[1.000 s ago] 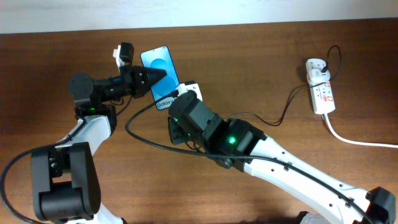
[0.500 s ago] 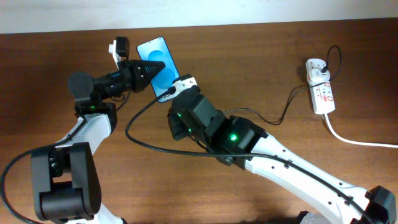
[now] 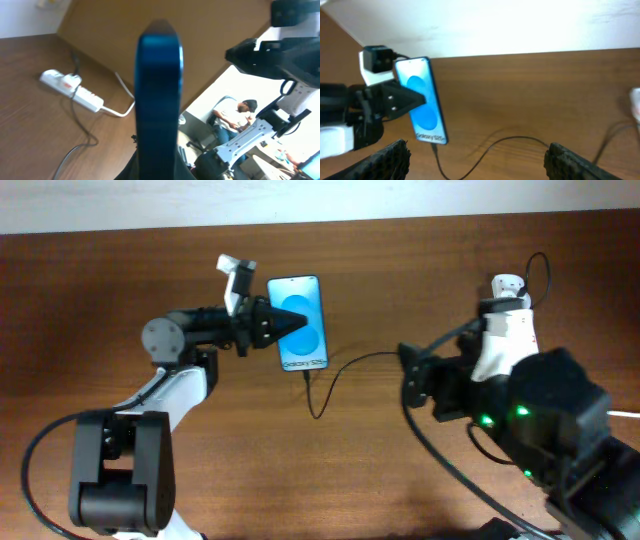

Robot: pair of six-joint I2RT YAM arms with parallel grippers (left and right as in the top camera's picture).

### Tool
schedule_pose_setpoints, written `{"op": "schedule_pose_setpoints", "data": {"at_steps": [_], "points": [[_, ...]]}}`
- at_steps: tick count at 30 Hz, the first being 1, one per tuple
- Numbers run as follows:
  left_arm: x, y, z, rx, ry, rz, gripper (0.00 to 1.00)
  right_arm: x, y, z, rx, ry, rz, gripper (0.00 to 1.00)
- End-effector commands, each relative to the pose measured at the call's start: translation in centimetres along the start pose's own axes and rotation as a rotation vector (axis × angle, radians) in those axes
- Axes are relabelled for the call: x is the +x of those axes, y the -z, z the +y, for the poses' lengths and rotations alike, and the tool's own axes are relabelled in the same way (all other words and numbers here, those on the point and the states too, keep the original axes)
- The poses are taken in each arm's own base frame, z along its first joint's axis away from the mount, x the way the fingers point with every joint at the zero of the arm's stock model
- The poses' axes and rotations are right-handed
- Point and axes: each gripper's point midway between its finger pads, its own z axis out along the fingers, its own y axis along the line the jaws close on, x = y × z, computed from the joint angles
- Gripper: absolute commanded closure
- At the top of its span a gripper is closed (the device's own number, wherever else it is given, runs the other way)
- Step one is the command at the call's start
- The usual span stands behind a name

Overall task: Plug charger to phone and switch on socket
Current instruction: 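Open the right gripper off the plug and lower the phone with the left gripper, then lay the phone flat on the table and open the left gripper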

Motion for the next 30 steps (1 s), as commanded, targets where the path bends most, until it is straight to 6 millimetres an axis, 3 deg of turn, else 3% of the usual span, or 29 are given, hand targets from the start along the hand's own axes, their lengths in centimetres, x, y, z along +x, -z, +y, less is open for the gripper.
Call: {"op": "schedule_pose_setpoints", "data": {"at_steps": [1, 3, 5, 6, 8, 9, 10, 15, 17, 24, 27, 30], "points": [[-4.3, -5.0, -3.7, 0.105, 0.007, -0.069, 1.00, -0.8, 2.4, -2.9, 0.080, -0.040, -0.053, 0.10], [-5.1, -9.9, -7.9, 0.228, 0.006, 0.006, 1.00, -0.4, 3.7, -4.9, 0.143, -0.066, -0.058, 0.06], [-5.1, -13.3, -9.5, 0.275, 0.041, 0.063, 1.00, 0.1, 4.4, -6.2, 0.190, -0.084, -0.052, 0.03], [-4.9, -14.6, -9.0, 0.259, 0.087, 0.085, 1.00, 0.3, 4.8, -6.8, 0.213, -0.093, -0.051, 0.01], [-4.1, -16.0, -4.4, 0.099, 0.291, 0.080, 1.00, 0.5, 5.5, -7.5, 0.240, -0.107, -0.057, 0.01], [-2.7, -15.5, -0.2, -0.069, 0.400, 0.061, 1.00, 0.4, 6.1, -8.1, 0.260, -0.119, -0.074, 0.01], [-1.3, -14.5, 2.8, -0.188, 0.431, 0.060, 1.00, 0.3, 6.5, -8.4, 0.272, -0.127, -0.086, 0.01], [4.2, -9.0, 12.0, -0.453, 0.431, 0.137, 1.00, 0.2, 6.7, -9.1, 0.302, -0.142, -0.095, 0.01], [7.7, -7.7, 15.9, -0.518, 0.461, 0.182, 1.00, 0.2, 6.2, -9.1, 0.305, -0.142, -0.082, 0.01], [15.8, -7.1, 21.3, -0.558, 0.601, 0.264, 1.00, 2.0, 4.9, -9.7, 0.337, -0.183, 0.017, 0.01], [16.6, -7.0, 21.7, -0.562, 0.618, 0.272, 0.97, 3.0, 4.4, -10.1, 0.359, -0.181, 0.071, 0.01], [17.1, -6.5, 22.2, -0.609, 0.627, 0.278, 0.80, 3.6, 3.9, -10.3, 0.373, -0.179, 0.108, 0.02]]}}
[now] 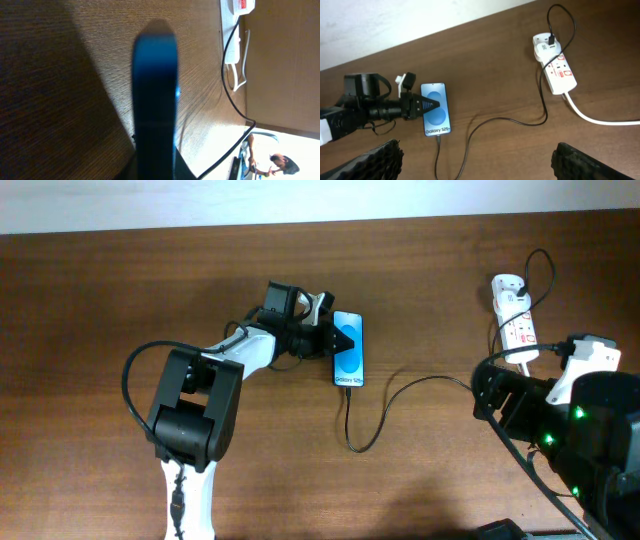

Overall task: Plug charger to phone and switch on socket
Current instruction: 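Lay the phone flat on the table and open the left gripper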

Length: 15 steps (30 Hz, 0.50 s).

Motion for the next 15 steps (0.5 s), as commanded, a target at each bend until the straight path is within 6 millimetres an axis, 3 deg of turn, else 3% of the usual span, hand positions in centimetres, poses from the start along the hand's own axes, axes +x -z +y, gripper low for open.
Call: {"op": "schedule_pose_setpoints", "data": {"at_steps": [1, 6, 10, 15], "points": [[-0.1, -0.3, 1.2, -0.051, -0.016, -0.007, 0.75, 0.4, -0.3, -0.4, 0.026, -0.003, 0.033, 0.02], [0.2, -0.3, 1.8, -0.082, 0.004, -0.001, 0.50, 2.2, -2.1, -0.9, 0.085, 0.021, 0.150, 0.01], [0.8, 0.0, 3.9, -0.191, 0.049, 0.002, 0.31, 2.7, -4.4, -0.6, 0.119, 0.036, 0.224, 0.01], [1.2, 0.2, 4.8, -0.239, 0.073, 0.010, 0.28, 4.9, -9.7, 1.2, 0.112, 0.047, 0.424, 0.01]]}}
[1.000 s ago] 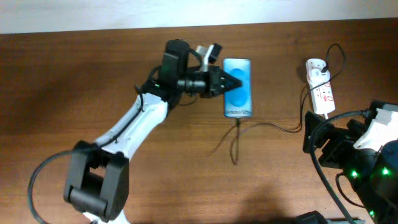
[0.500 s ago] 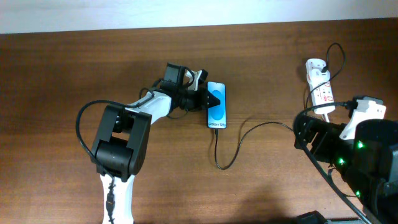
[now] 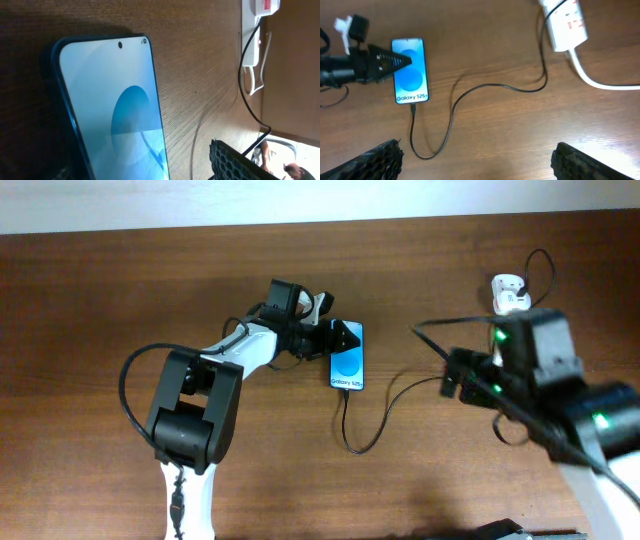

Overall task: Plug charger to phone and switch on socket
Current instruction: 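Lay the phone flat on the table and open the left gripper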

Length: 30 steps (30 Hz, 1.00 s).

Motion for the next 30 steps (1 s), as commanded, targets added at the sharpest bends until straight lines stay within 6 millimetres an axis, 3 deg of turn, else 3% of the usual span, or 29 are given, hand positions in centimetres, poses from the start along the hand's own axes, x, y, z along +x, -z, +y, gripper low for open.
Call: {"op": "schedule_pose_setpoints", "data": {"at_steps": [1, 4, 10, 11, 17, 30], "points": [[1.1, -0.5, 3.8, -0.140, 0.047, 0.005, 0.28, 0.4, -3.1, 1.2, 0.000, 0.000, 0.121, 0.01], [1.5, -0.4, 4.0, -0.149, 0.060, 0.018, 0.27, 1.4, -5.7, 1.9, 0.011, -0.015, 0.235, 0.01], [2.9, 0.3, 6.9, -0.307, 0.121, 0.045, 0.18, 1.9, -5.9, 1.6, 0.069, -0.338, 0.253, 0.01], [3.1, 0.5, 7.3, -0.331, 0.128, 0.049, 0.11, 2.0, -5.9, 1.6, 0.075, -0.370, 0.255, 0.01], [3.3, 0.6, 7.6, -0.351, 0.133, 0.051, 0.02, 1.9, -5.9, 2.1, 0.052, -0.372, 0.261, 0.01], [3.3, 0.7, 7.9, -0.363, 0.065, 0.062, 0.01, 2.0, -5.9, 2.1, 0.051, -0.366, 0.267, 0.01]]}}
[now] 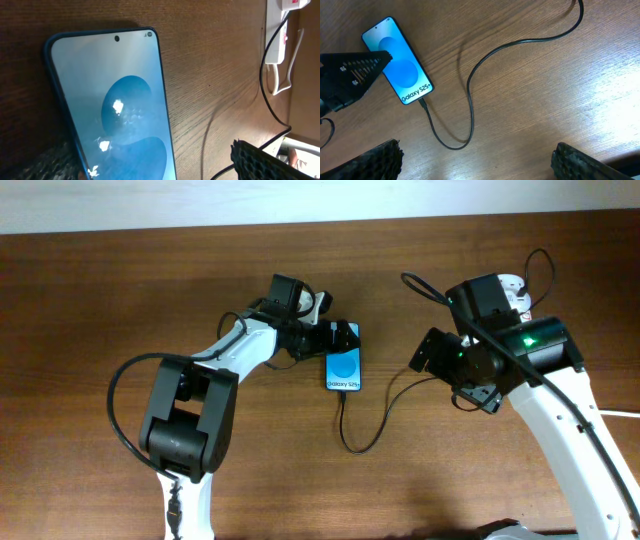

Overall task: Plug charger to phone and switch on socket
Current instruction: 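Lay the phone flat on the table and open the left gripper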

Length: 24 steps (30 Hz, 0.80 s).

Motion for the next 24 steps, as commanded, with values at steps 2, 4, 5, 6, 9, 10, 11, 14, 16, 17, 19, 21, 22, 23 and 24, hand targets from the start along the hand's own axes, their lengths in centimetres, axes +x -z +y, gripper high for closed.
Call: {"op": "schedule_pose_setpoints", "data": {"at_steps": [2, 4, 5, 6, 9, 10, 11, 14, 16, 17, 19, 21, 22, 23, 24], "points": [[2.8, -1.8, 7.3, -0.228, 0.073, 0.050, 0.01, -0.1, 0.3, 0.0, -0.009, -0.013, -0.003, 0.01], [3.0, -1.8, 7.3, -0.231, 0.076, 0.054, 0.01, -0.1, 0.3, 0.0, -0.009, -0.013, -0.003, 0.01], [2.9, -1.8, 7.3, -0.231, 0.076, 0.054, 0.01, -0.1, 0.3, 0.0, -0.009, -0.013, -0.003, 0.01], [3.0, -1.8, 7.4, -0.235, 0.076, 0.054, 0.01, -0.1, 0.3, 0.0, -0.009, -0.013, -0.003, 0.01], [2.8, -1.1, 7.5, -0.241, 0.091, 0.056, 0.01, -1.1, 0.3, -0.1, 0.007, -0.014, -0.056, 0.01], [2.1, 0.4, 7.2, -0.246, 0.104, 0.049, 0.00, -1.6, 0.4, -1.1, 0.053, -0.018, -0.082, 0.00], [1.0, 2.6, 6.4, -0.246, 0.065, 0.029, 0.01, -2.2, 0.5, -2.4, 0.104, -0.035, -0.105, 0.17], [-1.8, 11.2, 3.1, -0.347, -0.074, -0.101, 0.01, -4.7, 0.7, -6.0, 0.152, -0.178, -0.132, 0.51], [-2.7, 18.5, 0.0, -0.495, -0.139, -0.258, 0.01, -7.4, 1.0, -9.5, 0.177, -0.329, -0.174, 0.76], [-2.4, 21.7, -1.9, -0.531, -0.166, -0.324, 0.01, -8.6, 1.1, -11.0, 0.182, -0.388, -0.200, 0.82], [-0.9, 26.5, -4.8, -0.577, -0.201, -0.418, 0.01, -10.9, 0.9, -13.2, 0.187, -0.455, -0.244, 0.96], [2.1, 31.3, -7.2, -0.626, -0.226, -0.493, 0.01, -13.1, -0.5, -15.7, 0.208, -0.523, -0.246, 0.96], [4.1, 33.3, -7.8, -0.652, -0.227, -0.512, 0.01, -13.7, -1.6, -16.3, 0.202, -0.536, -0.219, 0.96], [6.1, 35.3, -8.1, -0.678, -0.225, -0.532, 0.01, -14.5, -3.2, -16.5, 0.177, -0.531, -0.182, 0.96], [7.6, 36.9, -8.4, -0.702, -0.224, -0.557, 0.01, -15.3, -4.9, -16.6, 0.150, -0.525, -0.149, 0.96]]}}
